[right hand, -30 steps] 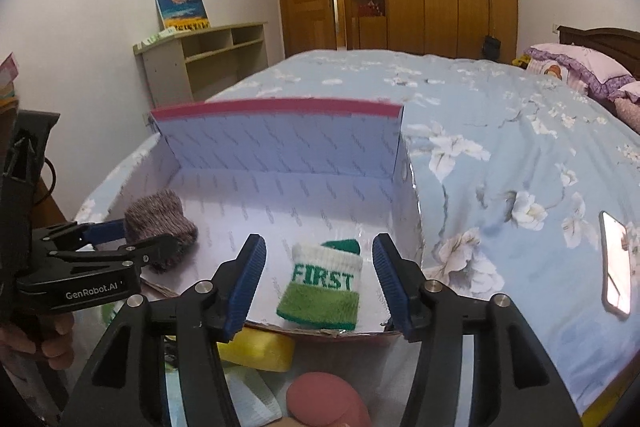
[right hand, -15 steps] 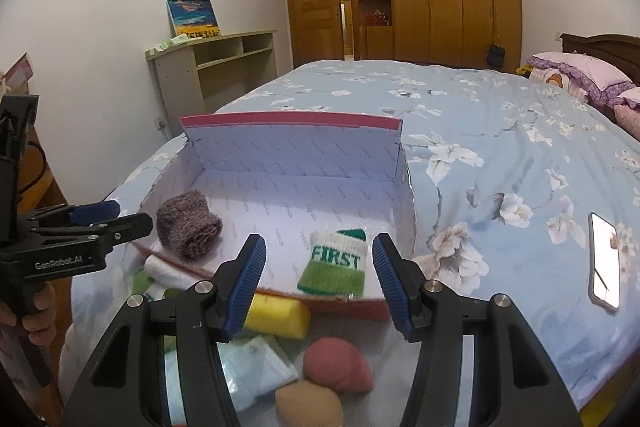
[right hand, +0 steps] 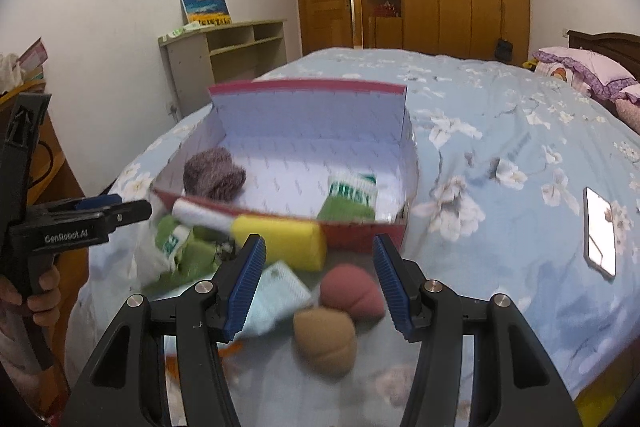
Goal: Organize soft objects
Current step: 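Grasp the white mesh bath puff with the left gripper while the right grasps the tan sponge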
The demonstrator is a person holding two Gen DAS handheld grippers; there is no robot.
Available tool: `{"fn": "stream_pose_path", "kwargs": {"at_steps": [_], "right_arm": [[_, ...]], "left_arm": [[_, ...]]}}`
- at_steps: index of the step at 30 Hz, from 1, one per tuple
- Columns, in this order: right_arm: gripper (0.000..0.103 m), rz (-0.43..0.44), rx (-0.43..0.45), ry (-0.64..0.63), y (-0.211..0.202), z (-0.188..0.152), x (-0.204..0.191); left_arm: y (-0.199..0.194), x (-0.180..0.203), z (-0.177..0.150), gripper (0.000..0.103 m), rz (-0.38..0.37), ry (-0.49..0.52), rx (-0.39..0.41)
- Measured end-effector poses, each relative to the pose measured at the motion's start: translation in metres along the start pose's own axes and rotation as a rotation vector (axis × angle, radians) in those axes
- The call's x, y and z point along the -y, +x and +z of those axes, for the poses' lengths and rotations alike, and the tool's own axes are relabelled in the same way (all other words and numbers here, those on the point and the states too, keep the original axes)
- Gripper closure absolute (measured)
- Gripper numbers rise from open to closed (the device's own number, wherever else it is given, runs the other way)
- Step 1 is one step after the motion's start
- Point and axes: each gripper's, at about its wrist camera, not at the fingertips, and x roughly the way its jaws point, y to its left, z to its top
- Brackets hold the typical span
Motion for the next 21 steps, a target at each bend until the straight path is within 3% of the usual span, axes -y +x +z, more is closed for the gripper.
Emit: {"fn": "stream_pose_path", "kwargs": {"at_steps": [13, 21], "right_arm": [[0.046, -0.005, -0.036, 0.065, -0.004, -0.04, 0.008], [0.046, -0.007, -0.054, 0.094, 0.007, -0.051, 0.012]], "left_arm": [[0.008, 0.002, -0.033, 0.031, -0.045, -0.038, -0.073], [0.02, -0.006, -0.043, 0.031, -0.025, -0.086, -0.12]]}}
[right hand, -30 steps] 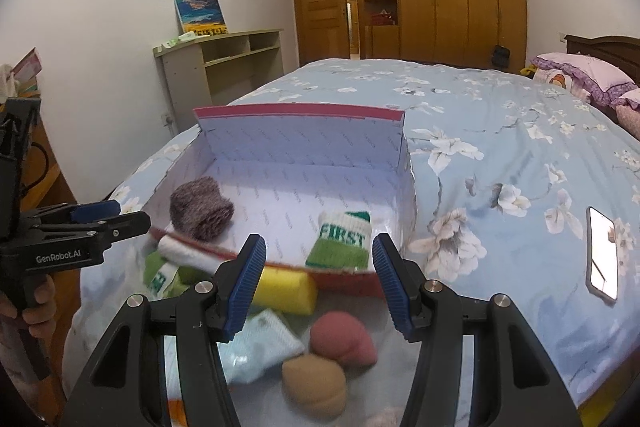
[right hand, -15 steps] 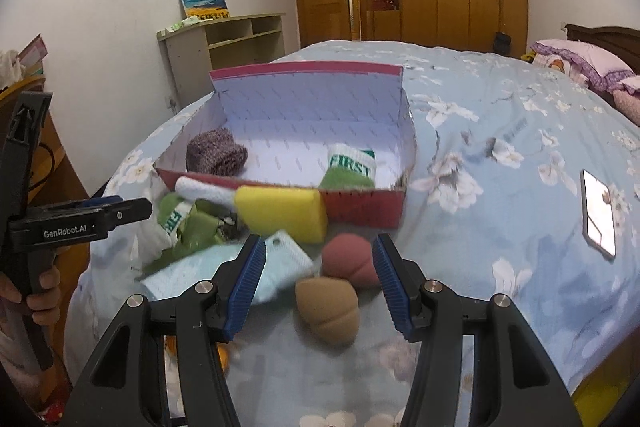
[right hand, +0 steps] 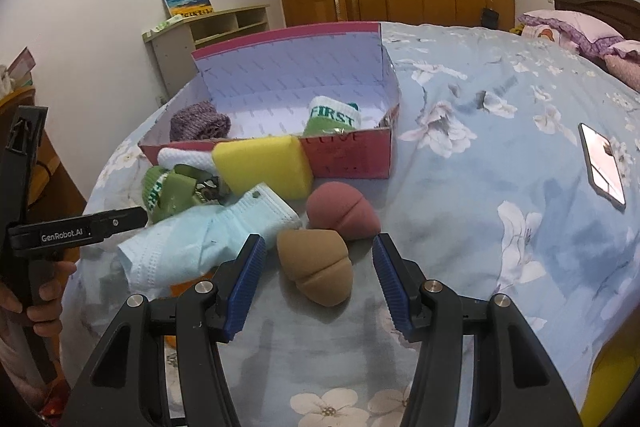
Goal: Organize soft objects
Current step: 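Grasp the white mesh bath puff with the left gripper while the right grasps the tan sponge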
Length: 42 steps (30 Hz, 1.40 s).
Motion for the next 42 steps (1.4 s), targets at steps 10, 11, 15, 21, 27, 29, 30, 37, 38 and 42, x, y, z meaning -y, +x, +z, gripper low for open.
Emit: {"fn": "stream_pose_path", "kwargs": {"at_steps": [10, 11, 15, 21, 27, 29, 30, 37, 38, 42], "right_arm": [[0.046, -0.01, -0.035, -0.004, 0.016, -0.008, -0.003], [0.046, -0.013, -0.036, -0.008, 0.017, -0.008, -0.004], [0.046, -0.024, -0.048, -0.01, 0.022, -0.011, -0.003], [0.046, -0.024, -0.063, -0.002, 0.029, -0.014, -0.003], [0.046, -0.022, -0.063, -0.004, 0.031, -0.013, -0.004], [0.046, -0.022, -0.064, -0.003, 0.032, -0.013, -0.004], [0.046, -0.025, -0.066, -0.002, 0.033, -0.012, -0.004], [0.046, -0.044, -0.091, 0.002, 0.042, -0.016, -0.005], [0.046, -0.047, -0.087, -0.001, 0.042, -0.017, -0.005], [0.046, -0.035, -0.087, 0.012, 0.043, -0.019, -0.002]], "left_arm": [[-0.003, 0.006, -0.023, 0.031, 0.016, 0.126, 0.013], [-0.003, 0.008, -0.026, 0.031, 0.02, 0.142, 0.014], [-0.003, 0.013, -0.04, 0.031, 0.03, 0.2, 0.015], [-0.003, 0.016, -0.052, 0.031, 0.04, 0.249, 0.013], [0.005, 0.019, -0.054, 0.029, 0.055, 0.242, 0.012], [0.005, 0.02, -0.055, 0.029, 0.057, 0.242, 0.013], [0.006, 0.02, -0.055, 0.028, 0.058, 0.242, 0.012], [0.012, 0.024, -0.059, 0.017, 0.055, 0.261, -0.034], [0.013, 0.024, -0.059, 0.017, 0.053, 0.26, -0.035], [0.013, 0.025, -0.062, 0.015, 0.049, 0.262, -0.027]]}}
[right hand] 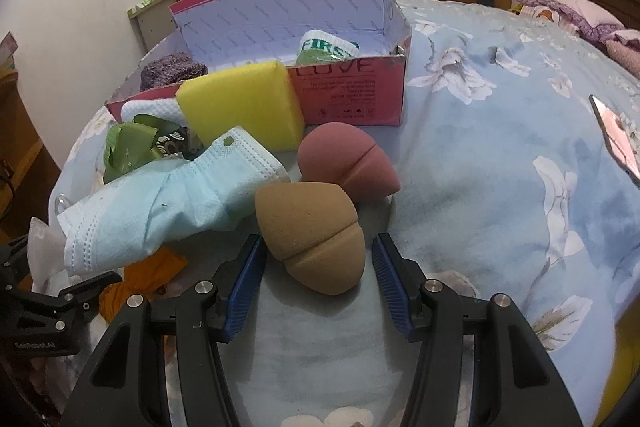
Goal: Organize soft objects
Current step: 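Grasp the white mesh bath puff with the left gripper while the right grasps the tan sponge, then carry the bath puff and tan sponge into the box with both grippers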
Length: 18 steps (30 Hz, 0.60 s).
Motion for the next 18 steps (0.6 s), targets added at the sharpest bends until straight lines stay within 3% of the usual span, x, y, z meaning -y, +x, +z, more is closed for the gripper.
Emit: {"fn": "stream_pose_path", "kwargs": {"at_steps": [5, 10, 12, 18], "right_arm": [[0.046, 0.028, 0.035, 0.035, -0.002, -0.006, 0.006], [0.046, 0.022, 0.041, 0.029, -0.003, -0.007, 0.004], [0.046, 0.015, 0.048, 0.023, -0.005, -0.008, 0.003], [0.065, 0.015, 0.066, 0.039, -0.009, -0.011, 0.007]], "left_arm": [[-0.005, 0.006, -0.001, 0.018, 0.023, 0.015, 0.032], [-0.014, 0.004, 0.0, 0.041, 0.012, 0.009, 0.073], [-0.017, 0.004, 0.001, 0.056, 0.0, 0.005, 0.084], [-0.023, 0.003, 0.002, 0.071, -0.003, 0.003, 0.082]]}}
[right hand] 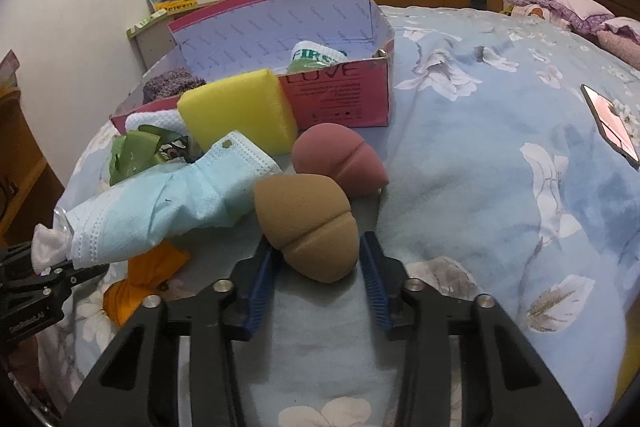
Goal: Organize soft objects
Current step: 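Carry the bath puff and tan sponge into the box with both grippers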
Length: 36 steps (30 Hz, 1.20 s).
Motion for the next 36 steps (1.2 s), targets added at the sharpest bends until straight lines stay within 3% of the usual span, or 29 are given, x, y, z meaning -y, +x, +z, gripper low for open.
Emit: {"fn": "stream_pose_path", "kwargs": {"at_steps": [13, 23, 36], "right_arm": [[0.072, 0.013, 0.05, -0.056, -0.028, -0.002, -0.012], [0.072, 0.069, 0.078, -0.043, -0.049, 0.002, -0.019], [0.072, 0.102, 0.116, -0.08, -0.066, 0.035, -0.029]], "left_arm": [[-0.033, -0.009, 0.002, 0.074, -0.071, -0.036, 0.077], [-0.054, -0.017, 0.017, 0.074, -0.065, -0.059, 0.146], [-0.061, -0.018, 0.064, 0.074, -0.088, -0.045, 0.2]]}}
